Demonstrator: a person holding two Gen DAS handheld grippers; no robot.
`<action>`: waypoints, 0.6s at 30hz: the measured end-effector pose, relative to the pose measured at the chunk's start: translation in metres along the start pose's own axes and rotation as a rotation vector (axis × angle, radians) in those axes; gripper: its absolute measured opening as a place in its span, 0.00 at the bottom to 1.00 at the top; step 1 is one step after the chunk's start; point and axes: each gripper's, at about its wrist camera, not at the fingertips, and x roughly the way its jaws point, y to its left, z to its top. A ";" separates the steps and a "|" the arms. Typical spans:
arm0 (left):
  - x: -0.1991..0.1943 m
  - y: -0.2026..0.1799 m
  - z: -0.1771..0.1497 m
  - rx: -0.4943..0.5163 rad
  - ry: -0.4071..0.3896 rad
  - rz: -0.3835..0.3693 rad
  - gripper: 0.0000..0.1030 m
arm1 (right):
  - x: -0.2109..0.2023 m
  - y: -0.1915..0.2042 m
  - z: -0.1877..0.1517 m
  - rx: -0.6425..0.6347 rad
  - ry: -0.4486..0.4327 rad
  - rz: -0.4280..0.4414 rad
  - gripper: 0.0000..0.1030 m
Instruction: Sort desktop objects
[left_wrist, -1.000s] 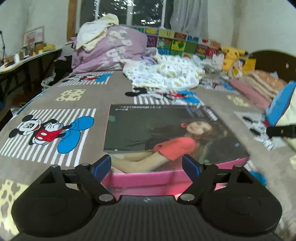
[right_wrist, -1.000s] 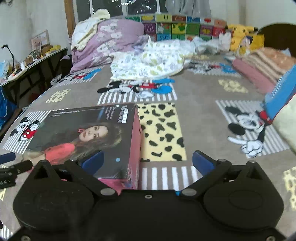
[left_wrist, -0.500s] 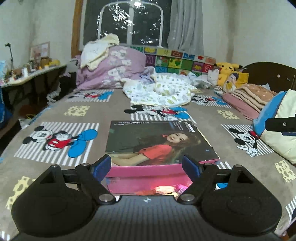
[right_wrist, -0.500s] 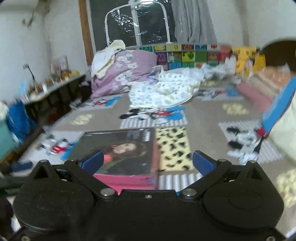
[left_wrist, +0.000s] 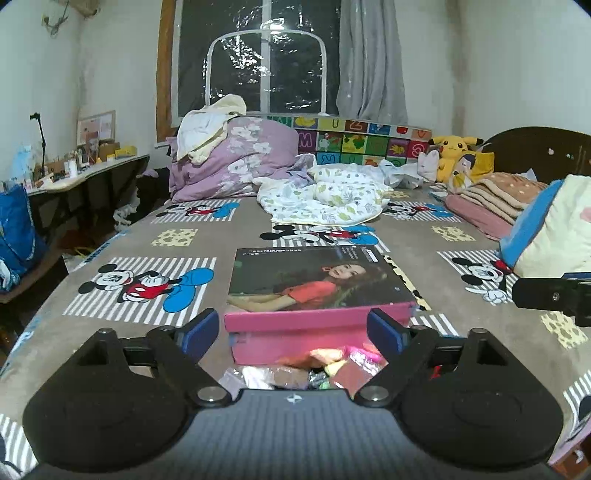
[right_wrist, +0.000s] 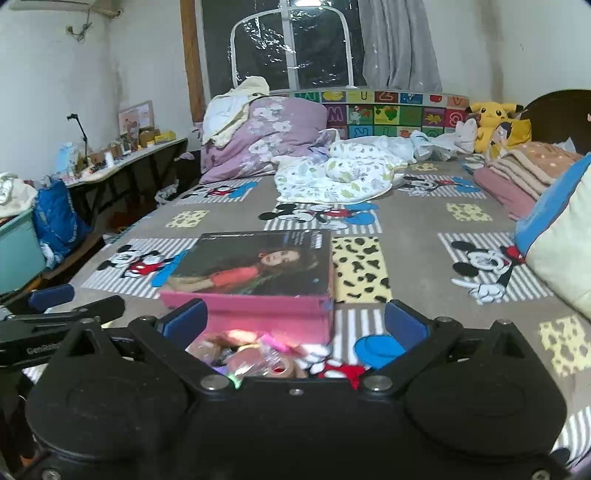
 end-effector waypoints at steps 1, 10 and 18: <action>-0.006 0.000 -0.002 0.003 -0.004 -0.005 0.86 | -0.005 0.002 -0.005 0.011 -0.003 0.011 0.99; -0.043 -0.006 -0.031 0.015 0.009 0.035 0.86 | -0.031 0.021 -0.038 0.009 0.039 0.007 0.99; -0.069 -0.004 -0.048 -0.014 0.046 0.031 0.86 | -0.050 0.029 -0.059 -0.031 0.050 -0.013 0.99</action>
